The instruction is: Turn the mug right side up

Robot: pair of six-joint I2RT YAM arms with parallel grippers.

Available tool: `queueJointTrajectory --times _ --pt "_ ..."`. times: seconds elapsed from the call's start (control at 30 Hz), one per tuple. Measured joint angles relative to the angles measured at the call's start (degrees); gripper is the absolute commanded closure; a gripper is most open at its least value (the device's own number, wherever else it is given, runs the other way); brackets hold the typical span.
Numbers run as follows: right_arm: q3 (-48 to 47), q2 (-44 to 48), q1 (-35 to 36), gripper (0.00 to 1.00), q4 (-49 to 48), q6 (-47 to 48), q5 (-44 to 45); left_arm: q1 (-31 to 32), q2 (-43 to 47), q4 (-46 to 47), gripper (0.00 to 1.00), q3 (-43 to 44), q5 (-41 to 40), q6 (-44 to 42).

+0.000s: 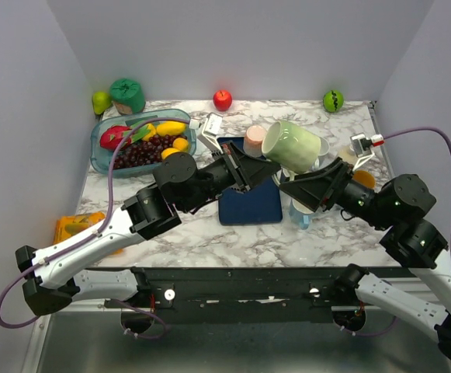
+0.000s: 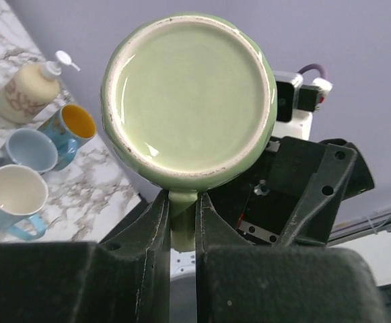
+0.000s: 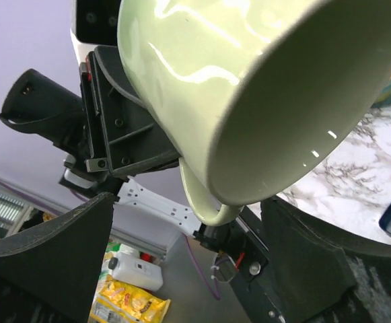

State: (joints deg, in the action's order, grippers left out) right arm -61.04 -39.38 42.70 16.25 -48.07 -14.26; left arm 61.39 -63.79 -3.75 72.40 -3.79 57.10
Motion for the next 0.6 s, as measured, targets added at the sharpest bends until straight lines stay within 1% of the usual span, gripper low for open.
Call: queueJointTrajectory --times 0.03,0.1,0.13,0.3,0.43,0.5,0.53,0.6 --pt "-0.1 0.1 0.0 0.11 -0.4 -0.5 0.0 0.5 0.0 1.2 1.0 0.0 -0.5 0.1" --pt "-0.2 0.3 0.0 0.14 -1.4 -1.6 0.0 1.2 0.0 3.1 1.0 -0.2 -1.0 0.4" --pt "-0.2 0.4 0.0 0.18 -1.6 -1.9 0.0 1.7 0.0 4.2 1.0 -0.4 -1.2 0.7" --pt "0.2 1.4 0.0 0.26 -3.3 -3.8 0.1 3.3 0.0 8.2 1.0 -1.7 -1.7 1.4" --pt "1.7 2.8 0.0 0.4 -5.4 -4.7 1.2 3.7 0.0 10.8 1.0 -2.5 -1.8 1.7" --pt "2.3 3.2 0.0 0.43 -6.4 -5.0 1.6 3.9 0.0 12.1 1.0 -3.0 -1.8 1.8" --pt "2.4 3.2 0.0 0.47 -6.7 -5.1 1.8 3.9 0.0 13.0 1.0 -3.4 -1.8 1.9" --pt "2.5 3.1 0.0 0.49 -7.2 -5.4 2.0 3.9 0.0 14.2 1.0 -3.8 -1.8 2.0"
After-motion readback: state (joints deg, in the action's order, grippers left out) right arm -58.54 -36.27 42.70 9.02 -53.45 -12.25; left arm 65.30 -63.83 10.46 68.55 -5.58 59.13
